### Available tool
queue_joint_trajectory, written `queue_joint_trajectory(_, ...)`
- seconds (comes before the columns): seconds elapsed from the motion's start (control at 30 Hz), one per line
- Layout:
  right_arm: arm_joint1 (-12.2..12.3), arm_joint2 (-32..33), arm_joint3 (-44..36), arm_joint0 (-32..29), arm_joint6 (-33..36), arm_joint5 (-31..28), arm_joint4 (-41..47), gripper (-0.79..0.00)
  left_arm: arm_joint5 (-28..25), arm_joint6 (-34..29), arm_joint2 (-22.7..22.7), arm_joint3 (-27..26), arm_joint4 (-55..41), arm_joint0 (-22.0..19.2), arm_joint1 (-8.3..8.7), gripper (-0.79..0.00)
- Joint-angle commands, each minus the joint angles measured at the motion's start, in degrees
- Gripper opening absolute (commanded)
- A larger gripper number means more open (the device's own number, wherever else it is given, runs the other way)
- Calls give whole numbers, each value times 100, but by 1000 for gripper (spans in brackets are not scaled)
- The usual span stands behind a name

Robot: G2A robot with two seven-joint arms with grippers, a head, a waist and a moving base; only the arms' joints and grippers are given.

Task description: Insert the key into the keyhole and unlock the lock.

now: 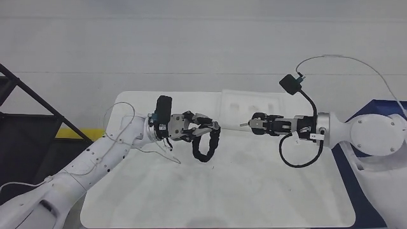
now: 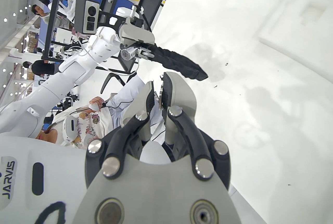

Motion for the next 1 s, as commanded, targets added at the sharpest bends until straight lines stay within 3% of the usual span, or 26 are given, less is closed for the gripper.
queue_joint_trajectory(0.0, 11, 31, -208, 13, 24, 179, 0, -785, 237, 364, 85, 80, 335, -51, -108, -785)
queue_joint_trajectory(0.3, 93, 113, -841, 95, 264, 374, -530, -785, 950, 1078, 660, 495, 720, -251, -517, -785)
queue_joint_trajectory(0.6, 106, -139, -989, 139, 199, 388, -749, -785, 1480, 1608, 1189, 938, 752, -381, -766, -785)
queue_joint_trajectory(0.97, 97, -522, -1147, 232, -13, 618, -1137, -785, 1262, 1390, 1429, 1232, 65, -413, -953, -785)
